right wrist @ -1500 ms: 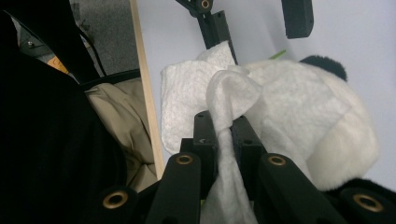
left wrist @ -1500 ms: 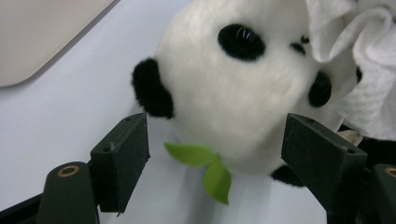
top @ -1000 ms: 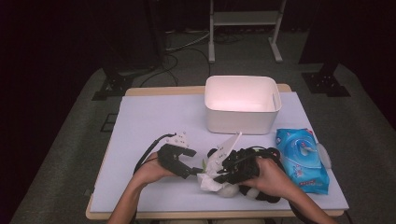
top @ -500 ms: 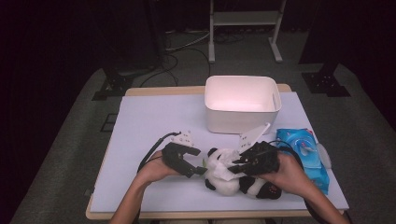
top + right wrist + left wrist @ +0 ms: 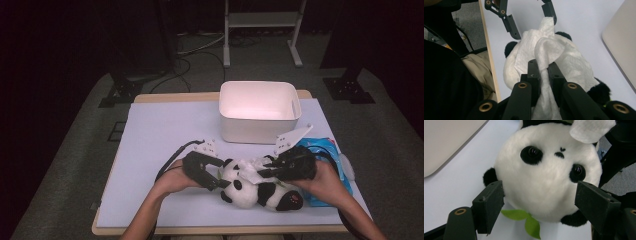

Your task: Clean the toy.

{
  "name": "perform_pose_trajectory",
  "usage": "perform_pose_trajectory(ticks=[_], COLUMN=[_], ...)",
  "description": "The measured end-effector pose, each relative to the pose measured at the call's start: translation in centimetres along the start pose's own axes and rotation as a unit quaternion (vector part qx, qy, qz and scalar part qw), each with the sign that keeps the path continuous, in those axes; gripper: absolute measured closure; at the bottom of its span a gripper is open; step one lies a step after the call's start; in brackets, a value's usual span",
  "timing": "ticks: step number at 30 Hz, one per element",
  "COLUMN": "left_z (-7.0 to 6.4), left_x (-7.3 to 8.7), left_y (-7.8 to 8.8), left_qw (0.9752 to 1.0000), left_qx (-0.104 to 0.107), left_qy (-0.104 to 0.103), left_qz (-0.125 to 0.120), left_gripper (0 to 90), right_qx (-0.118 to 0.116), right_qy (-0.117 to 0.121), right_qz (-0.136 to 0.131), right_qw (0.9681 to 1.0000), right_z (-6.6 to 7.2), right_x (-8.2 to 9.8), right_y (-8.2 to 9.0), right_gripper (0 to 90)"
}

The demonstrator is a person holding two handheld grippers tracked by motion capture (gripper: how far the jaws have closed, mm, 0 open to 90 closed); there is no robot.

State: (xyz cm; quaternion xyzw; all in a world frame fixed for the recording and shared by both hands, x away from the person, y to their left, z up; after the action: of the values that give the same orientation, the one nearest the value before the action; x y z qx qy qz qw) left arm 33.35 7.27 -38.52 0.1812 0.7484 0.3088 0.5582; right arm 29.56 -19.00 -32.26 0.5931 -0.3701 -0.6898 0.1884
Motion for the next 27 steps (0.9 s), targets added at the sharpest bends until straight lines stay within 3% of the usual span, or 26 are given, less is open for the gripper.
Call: perform_pose_trajectory(ticks=[10, 19, 27], left_z=[-0.8, -1.0, -1.1], left_x=[-1.4, -1.6, -1.5], left_y=[-0.8, -1.9, -1.9], left_qw=[0.9999, 0.9995, 0.9993], left_qx=[0.012, 0.022, 0.020], left_qy=[-0.010, -0.012, -0.019], left_qz=[0.002, 0.018, 0.025], left_gripper=[22.3, 21.8, 21.8], right_qx=[-0.007, -0.018, 0.001], right_qy=[-0.005, -0.011, -0.010], right_qz=[-0.001, -0.006, -0.012], right_qw=[1.0000, 0.9998, 0.9999], right_z=[0.0, 0.0, -0.2], right_x=[1.1, 1.9, 1.8], right_y=[0.3, 0.3, 1.6], right_gripper=[82.4, 82.7, 82.8])
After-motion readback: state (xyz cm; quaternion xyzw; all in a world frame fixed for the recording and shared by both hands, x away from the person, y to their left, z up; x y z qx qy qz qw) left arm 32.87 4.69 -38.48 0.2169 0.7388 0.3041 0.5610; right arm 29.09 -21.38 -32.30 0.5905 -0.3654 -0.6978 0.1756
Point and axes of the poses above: each handheld gripper's, and its own axes: y roughly backward along the jaws, x roughly out of its underside, z roughly to its left, the point moved 1 cm from there along -y, roughly forward along the jaws, and after that the axes turned 4 degrees about y, right-handed, at the moved point
